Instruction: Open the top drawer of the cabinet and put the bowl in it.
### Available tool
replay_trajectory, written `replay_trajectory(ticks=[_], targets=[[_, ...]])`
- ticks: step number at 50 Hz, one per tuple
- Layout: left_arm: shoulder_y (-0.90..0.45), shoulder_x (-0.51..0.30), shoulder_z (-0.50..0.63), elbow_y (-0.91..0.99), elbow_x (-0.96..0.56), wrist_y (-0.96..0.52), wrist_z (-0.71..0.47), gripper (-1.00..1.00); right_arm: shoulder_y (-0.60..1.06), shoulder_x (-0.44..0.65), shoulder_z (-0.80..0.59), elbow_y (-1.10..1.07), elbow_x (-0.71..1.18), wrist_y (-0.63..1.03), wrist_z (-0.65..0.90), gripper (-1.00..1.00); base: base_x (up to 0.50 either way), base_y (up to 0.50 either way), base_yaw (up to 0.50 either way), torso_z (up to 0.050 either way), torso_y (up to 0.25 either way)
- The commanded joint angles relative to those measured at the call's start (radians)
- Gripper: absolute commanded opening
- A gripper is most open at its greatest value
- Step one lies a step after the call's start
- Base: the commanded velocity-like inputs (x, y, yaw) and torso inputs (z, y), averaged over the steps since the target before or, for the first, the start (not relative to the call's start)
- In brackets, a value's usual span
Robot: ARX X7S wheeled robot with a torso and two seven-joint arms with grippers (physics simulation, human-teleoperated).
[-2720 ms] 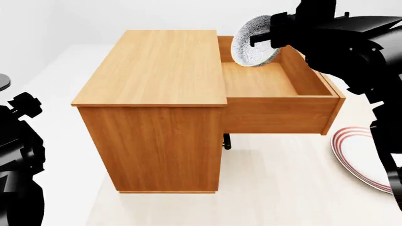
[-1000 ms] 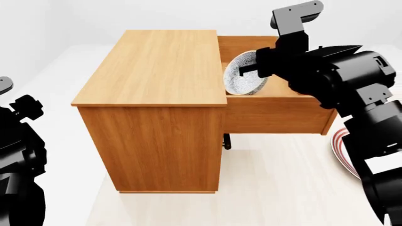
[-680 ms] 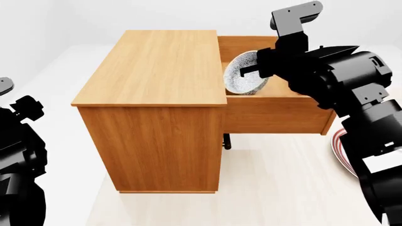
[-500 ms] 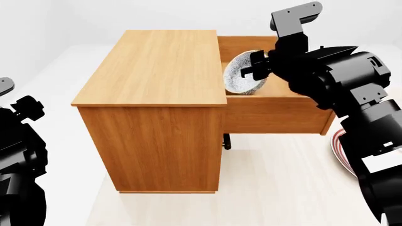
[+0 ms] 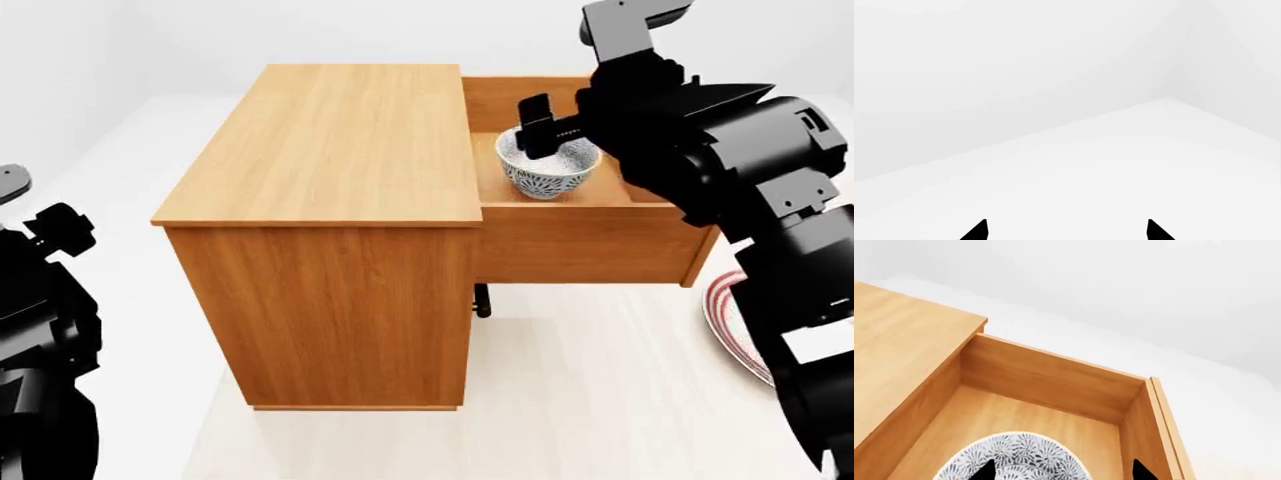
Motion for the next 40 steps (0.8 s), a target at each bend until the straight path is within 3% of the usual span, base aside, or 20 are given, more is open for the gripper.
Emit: replay_trajectory(ticks=[1, 23, 40], targets=[[0.0, 0.001, 0.0, 0.0, 0.001, 0.0, 0.0, 1.0, 0.04, 0.036, 0.024, -0.09, 0.001, -0.005, 0.037, 1.0, 0.0, 0.0, 0.0, 0.0, 0.0], [-0.002, 0.003, 0.008, 0.0, 0.002, 0.0, -0.004, 1.0, 0.106, 0.258, 0.157, -0.372, 0.087, 0.077, 0.174, 1.0, 0.0, 0.0, 0.0, 0.0, 0.0], [0.003, 0.004, 0.012, 0.0, 0.001, 0.002, -0.006, 1.0, -0.152, 0.49, 0.329, -0.522, 0.188, -0.02, 0.337, 1.0, 0.0, 0.0, 0.0, 0.0, 0.0]])
